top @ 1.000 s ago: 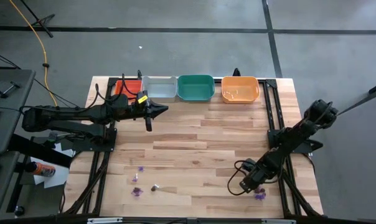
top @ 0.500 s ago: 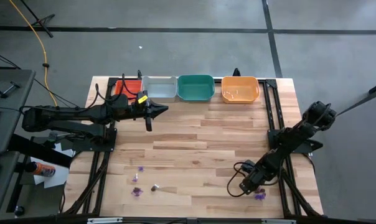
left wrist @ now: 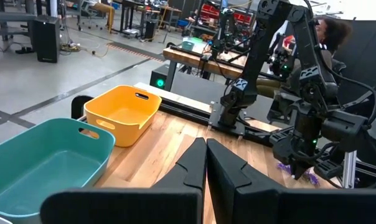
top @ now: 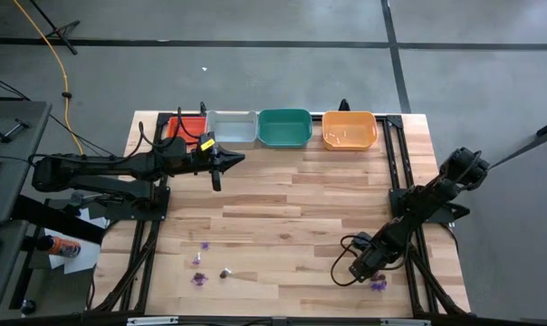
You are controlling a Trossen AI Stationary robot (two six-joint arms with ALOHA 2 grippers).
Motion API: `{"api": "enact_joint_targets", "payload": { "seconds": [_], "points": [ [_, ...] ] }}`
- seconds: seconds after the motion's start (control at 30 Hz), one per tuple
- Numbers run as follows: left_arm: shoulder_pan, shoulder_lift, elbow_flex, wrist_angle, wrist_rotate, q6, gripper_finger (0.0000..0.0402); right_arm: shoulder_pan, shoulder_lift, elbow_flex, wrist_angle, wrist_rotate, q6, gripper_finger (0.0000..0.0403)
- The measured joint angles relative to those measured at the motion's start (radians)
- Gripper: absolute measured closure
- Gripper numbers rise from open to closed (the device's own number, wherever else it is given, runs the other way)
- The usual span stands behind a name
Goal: Sort Halloween decoration
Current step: Put the white bone into the yellow bin
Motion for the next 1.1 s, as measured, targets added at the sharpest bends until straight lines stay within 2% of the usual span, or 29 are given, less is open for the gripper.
{"api": "enact_joint_targets", "payload": {
  "seconds": [0.17, 0.47, 0.57, 0.67, 0.87, 1.1],
  "points": [
    [0.000, 0.000, 0.000, 0.000, 0.000, 0.000, 0.0401, 0.000, 0.000, -0.001, 0.004, 0.000, -0.001, 0.0386],
    [0.000, 0.000, 0.000, 0.000, 0.000, -0.022, 0.0401, 0.000, -0.008, -0.001, 0.006, 0.003, -0.002, 0.0399],
    [0.000, 0.000, 0.000, 0.000, 0.000, -0.056, 0.0401, 0.001, -0.039, -0.004, 0.004, 0.038, -0.022, 0.0401],
    [0.000, 0.000, 0.000, 0.000, 0.000, -0.060, 0.0401, -0.015, -0.081, -0.007, -0.004, 0.119, -0.070, 0.0402],
    [0.000, 0.000, 0.000, 0.000, 0.000, -0.062, 0.0401, -0.096, -0.166, -0.006, -0.005, 0.224, -0.263, 0.0402],
    [0.000, 0.000, 0.000, 0.001, 0.001, -0.088, 0.0401, -0.280, -0.208, -0.004, 0.041, 0.286, -0.681, 0.0403]
  ]
}}
